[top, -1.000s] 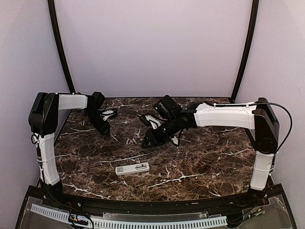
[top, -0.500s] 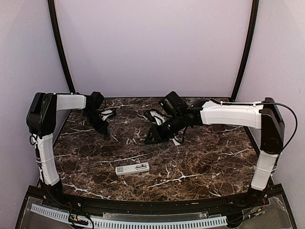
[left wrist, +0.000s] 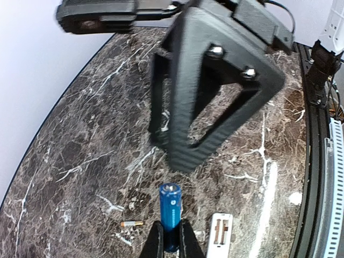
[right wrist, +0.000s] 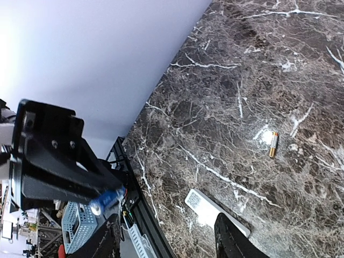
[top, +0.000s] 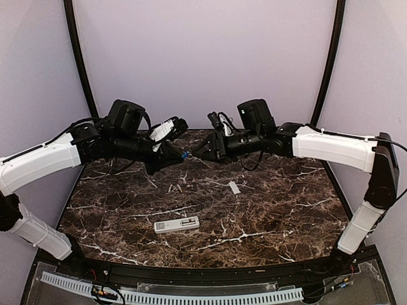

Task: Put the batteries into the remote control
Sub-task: Pass from the right arm to the left, then move the remote control without batteries to the center of the board, then place the battery in the battery compartment.

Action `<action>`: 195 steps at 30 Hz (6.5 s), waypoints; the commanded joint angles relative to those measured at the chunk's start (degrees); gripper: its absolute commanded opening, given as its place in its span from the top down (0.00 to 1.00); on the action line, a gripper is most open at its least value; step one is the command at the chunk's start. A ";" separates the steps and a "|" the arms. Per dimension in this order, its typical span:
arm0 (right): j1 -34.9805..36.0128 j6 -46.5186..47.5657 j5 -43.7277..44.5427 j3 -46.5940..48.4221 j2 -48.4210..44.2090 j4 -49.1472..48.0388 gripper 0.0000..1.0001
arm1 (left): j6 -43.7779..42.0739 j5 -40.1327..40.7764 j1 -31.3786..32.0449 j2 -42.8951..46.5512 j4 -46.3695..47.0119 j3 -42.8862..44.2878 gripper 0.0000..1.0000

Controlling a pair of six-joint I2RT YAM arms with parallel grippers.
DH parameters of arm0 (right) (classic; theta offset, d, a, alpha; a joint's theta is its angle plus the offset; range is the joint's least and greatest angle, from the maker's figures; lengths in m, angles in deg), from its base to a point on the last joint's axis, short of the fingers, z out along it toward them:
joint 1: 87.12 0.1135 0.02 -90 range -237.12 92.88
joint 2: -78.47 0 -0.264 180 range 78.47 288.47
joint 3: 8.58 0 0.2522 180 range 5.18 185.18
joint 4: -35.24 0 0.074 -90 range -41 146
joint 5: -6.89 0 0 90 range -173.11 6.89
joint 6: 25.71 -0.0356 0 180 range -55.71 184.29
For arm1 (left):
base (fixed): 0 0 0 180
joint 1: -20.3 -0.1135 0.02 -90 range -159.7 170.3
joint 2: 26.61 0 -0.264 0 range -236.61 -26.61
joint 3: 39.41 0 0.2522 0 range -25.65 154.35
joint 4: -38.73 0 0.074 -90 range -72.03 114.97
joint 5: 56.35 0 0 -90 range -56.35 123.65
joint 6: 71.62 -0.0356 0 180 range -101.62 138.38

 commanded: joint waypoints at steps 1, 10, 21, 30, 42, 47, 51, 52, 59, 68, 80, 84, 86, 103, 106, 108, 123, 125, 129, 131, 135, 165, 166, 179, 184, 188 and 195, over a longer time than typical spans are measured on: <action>0.94 -3.49 -3.77 -2.88 -1.58 -8.66 0.43 | 2.59 0.84 3.73 -0.95 1.01 -2.63 1.00; 2.52 -5.06 -3.42 -5.25 -1.08 -9.17 0.61 | 2.60 1.48 5.12 -1.67 1.16 -1.97 1.00; 3.27 -4.81 -4.59 -3.99 0.52 -8.31 0.82 | 2.62 2.44 5.32 -2.12 0.49 -2.59 1.00; 3.22 -4.64 -6.26 -4.13 1.26 -7.85 1.00 | 2.40 2.56 5.32 -2.86 -0.31 -2.68 1.00; -3.11 -2.68 -4.89 -12.29 -1.75 -0.85 1.00 | 2.56 7.78 9.39 -5.20 -9.03 -9.67 0.28; -6.02 -0.95 -4.44 -16.10 -2.09 0.02 1.00 | 0.58 11.07 12.70 -12.15 -10.87 -14.62 0.27; -7.00 0.08 -4.55 -17.65 -1.82 -0.19 1.00 | -1.56 12.56 12.94 -17.14 -8.78 -16.20 0.26; -7.10 0.30 -4.59 -17.83 -1.85 -0.16 1.00 | -2.12 12.38 12.97 -18.33 -8.46 -16.31 0.26; -7.66 1.78 -4.19 -19.08 -2.42 -0.02 1.00 | -1.87 13.05 12.34 -21.58 -6.52 -16.30 0.30; -7.85 2.29 -4.15 -19.18 -2.53 0.07 1.00 | 2.96 7.60 11.34 -22.45 -6.45 -15.32 0.70; -7.92 -0.29 -4.16 -24.22 -6.12 -2.36 1.00 | 14.13 6.19 15.44 -33.05 -5.03 1.09 1.00; -7.86 -2.03 -4.91 -27.37 -6.25 -5.10 1.00 | 17.36 7.14 17.61 -37.40 -4.54 5.83 1.00; -7.85 -2.73 -5.27 -28.36 -5.84 -6.23 1.00 | 19.85 7.35 18.18 -38.28 -4.15 6.84 1.00; -7.95 1.25 0.15 -23.55 -7.22 2.52 1.00 | 19.31 11.81 20.30 -33.20 -8.98 9.82 1.00; -8.24 1.52 3.20 -22.55 -8.44 5.80 1.00 | 19.41 11.17 20.30 -33.02 -9.60 8.71 1.00; -8.44 1.59 4.65 -22.22 -9.01 7.26 1.00 | 19.71 10.79 20.30 -33.35 -9.89 8.42 1.00; -9.26 1.52 2.08 -25.11 -8.10 4.29 1.00 | 19.65 8.48 20.30 -38.94 -8.39 9.31 0.52; -9.30 1.66 1.29 -25.14 -7.74 4.14 1.00 | 20.00 8.10 20.23 -38.90 -8.73 9.25 0.46; -9.17 0.88 -0.31 -26.19 -7.61 2.82 1.00 | 20.52 7.71 20.30 -37.24 -7.63 7.80 0.39; -8.94 -0.50 -1.59 -27.62 -7.61 1.00 1.00 | 20.69 7.76 20.23 -35.03 -4.93 5.43 0.38; -6.56 -3.25 -3.40 -29.82 -6.33 -3.09 1.00 | 21.22 8.15 20.26 -31.60 0.11 0.49 0.39; -3.63 -9.72 -1.30 -34.18 2.28 -17.21 1.00 | 24.60 2.83 20.26 -31.92 6.72 -5.70 0.52; -3.61 -9.49 -1.42 -34.09 2.58 -17.18 1.00 | 24.59 2.90 20.34 -31.96 6.72 -5.70 0.52; -3.42 -9.85 -3.27 -36.18 4.29 -18.15 1.00 | 25.05 2.84 20.27 -32.41 7.70 -6.23 0.54; -2.76 -11.08 -3.68 -37.47 5.30 -20.18 1.00 | 25.29 1.81 20.22 -32.24 10.08 -6.11 0.49; -2.71 -11.11 -3.32 -37.58 5.96 -20.66 1.00 | 24.94 0.09 20.15 -31.89 13.29 -4.43 0.41; -2.79 -10.53 -2.70 -38.73 5.69 -19.76 1.00 | 27.15 -3.10 16.36 -31.61 16.65 -2.82 0.39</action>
